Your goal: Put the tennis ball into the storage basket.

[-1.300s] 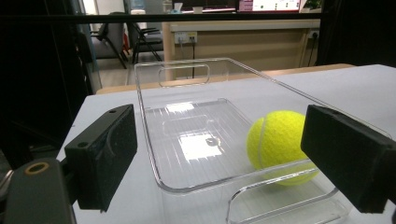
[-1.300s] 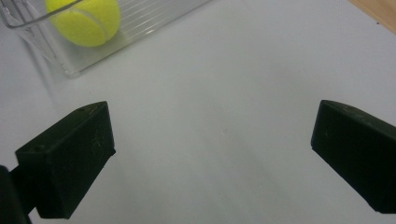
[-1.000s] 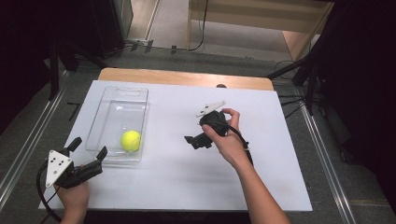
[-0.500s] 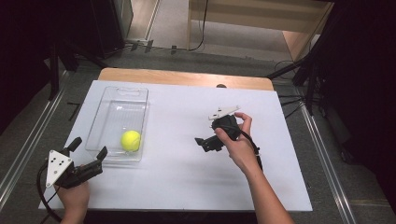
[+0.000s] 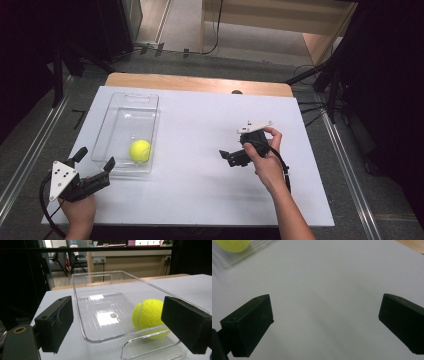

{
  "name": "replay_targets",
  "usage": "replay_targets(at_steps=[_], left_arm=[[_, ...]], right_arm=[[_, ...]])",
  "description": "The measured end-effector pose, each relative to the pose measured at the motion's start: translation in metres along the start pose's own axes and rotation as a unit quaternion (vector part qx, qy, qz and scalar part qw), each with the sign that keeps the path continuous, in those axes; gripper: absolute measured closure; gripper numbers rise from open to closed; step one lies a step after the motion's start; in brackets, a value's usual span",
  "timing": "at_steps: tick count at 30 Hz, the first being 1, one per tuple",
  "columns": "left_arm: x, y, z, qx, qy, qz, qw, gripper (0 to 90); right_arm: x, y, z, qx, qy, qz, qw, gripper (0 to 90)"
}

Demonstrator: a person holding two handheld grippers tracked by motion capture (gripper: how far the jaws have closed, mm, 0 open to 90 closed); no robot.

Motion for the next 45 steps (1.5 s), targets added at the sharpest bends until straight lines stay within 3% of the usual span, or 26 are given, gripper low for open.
replay_targets(at_steps=[19, 45], left_arm=[[0.000, 0.000, -0.001, 0.002, 0.001, 0.002, 1.0000, 11.3], [0.000, 0.000, -0.001, 0.003, 0.001, 0.001, 1.0000, 11.3]], right_arm=[[-0.022, 0.040, -0.025, 0.025, 0.024, -0.032, 0.9989, 0.0], [-0.050, 0.090, -0.058, 0.072, 0.064, -0.068, 0.9930, 0.0]])
Point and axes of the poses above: each handheld gripper's, and its own axes: x roughly forward along the jaws, y roughly out of its underside, z roughly to its left, the point moved 7 cm from there along x, roughly forward along the jaws, and after that the axes turned 7 degrees about y, right-handed, at the moved point
